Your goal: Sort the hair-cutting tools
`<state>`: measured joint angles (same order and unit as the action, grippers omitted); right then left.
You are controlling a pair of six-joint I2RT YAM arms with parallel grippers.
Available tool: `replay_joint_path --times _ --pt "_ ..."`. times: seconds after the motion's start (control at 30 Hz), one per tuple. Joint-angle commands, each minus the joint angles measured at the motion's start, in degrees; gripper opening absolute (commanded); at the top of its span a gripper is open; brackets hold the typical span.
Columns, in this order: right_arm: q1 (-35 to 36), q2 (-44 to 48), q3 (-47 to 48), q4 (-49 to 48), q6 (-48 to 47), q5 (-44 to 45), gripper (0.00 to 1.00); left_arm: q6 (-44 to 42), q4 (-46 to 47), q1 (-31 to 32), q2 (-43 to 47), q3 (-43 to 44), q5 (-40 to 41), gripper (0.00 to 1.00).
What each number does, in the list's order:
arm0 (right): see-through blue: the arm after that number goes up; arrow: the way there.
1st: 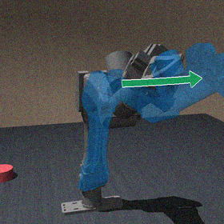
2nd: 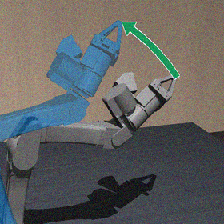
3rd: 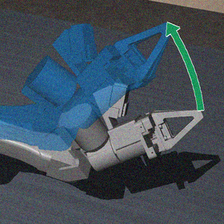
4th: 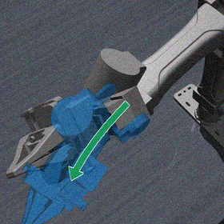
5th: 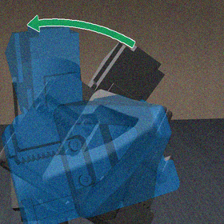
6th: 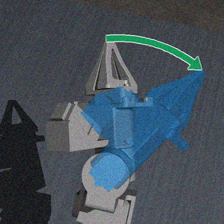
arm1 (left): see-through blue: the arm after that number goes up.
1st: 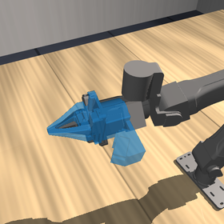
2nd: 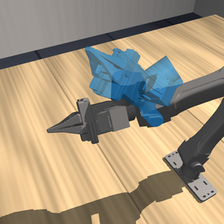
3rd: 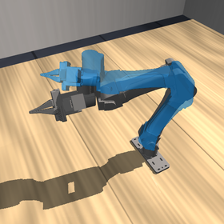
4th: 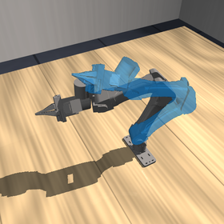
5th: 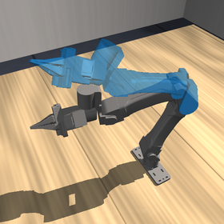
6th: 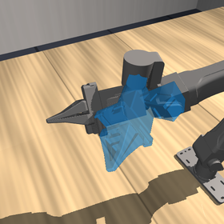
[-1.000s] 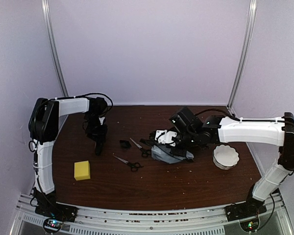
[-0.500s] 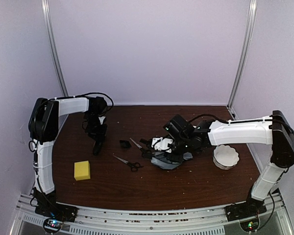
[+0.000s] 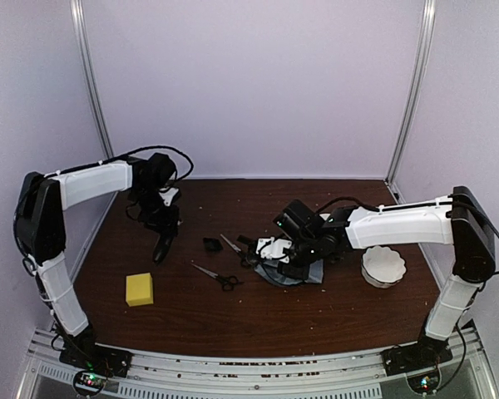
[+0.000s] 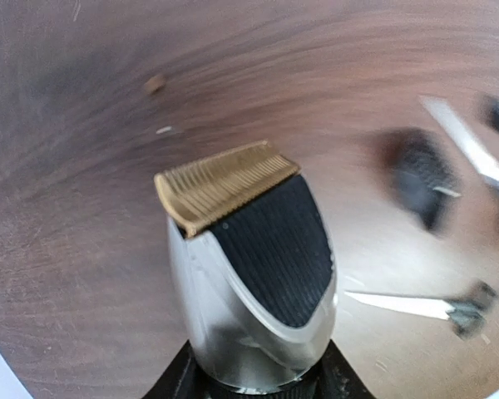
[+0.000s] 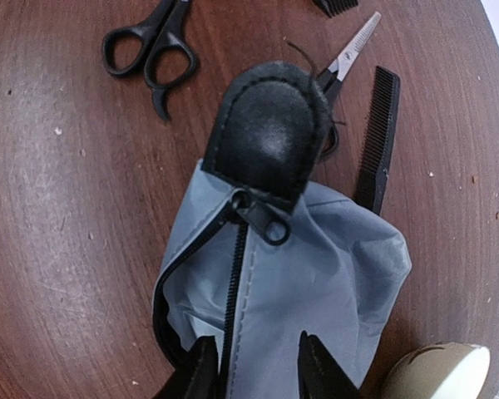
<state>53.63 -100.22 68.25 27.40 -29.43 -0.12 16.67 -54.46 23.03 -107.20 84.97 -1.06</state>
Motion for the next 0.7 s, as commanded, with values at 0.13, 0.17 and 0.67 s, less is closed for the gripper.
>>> replay_joint_path --times 0.13,0.17,0.67 --pt "-1.61 0.04 -0.28 0.92 0.12 3.78 0.38 0.45 13.53 14.25 17.57 -6.10 0.43 0.00" --pt "-1.67 0.03 -0.31 1.37 0.04 4.38 0.39 1.25 15.23 15.37 19.03 -7.01 1.09 0.00" --pt "-1.82 1.68 -6.39 0.07 -0.35 13.09 0.55 2.32 43.46 26.35 32.03 -20.92 2.56 0.00"
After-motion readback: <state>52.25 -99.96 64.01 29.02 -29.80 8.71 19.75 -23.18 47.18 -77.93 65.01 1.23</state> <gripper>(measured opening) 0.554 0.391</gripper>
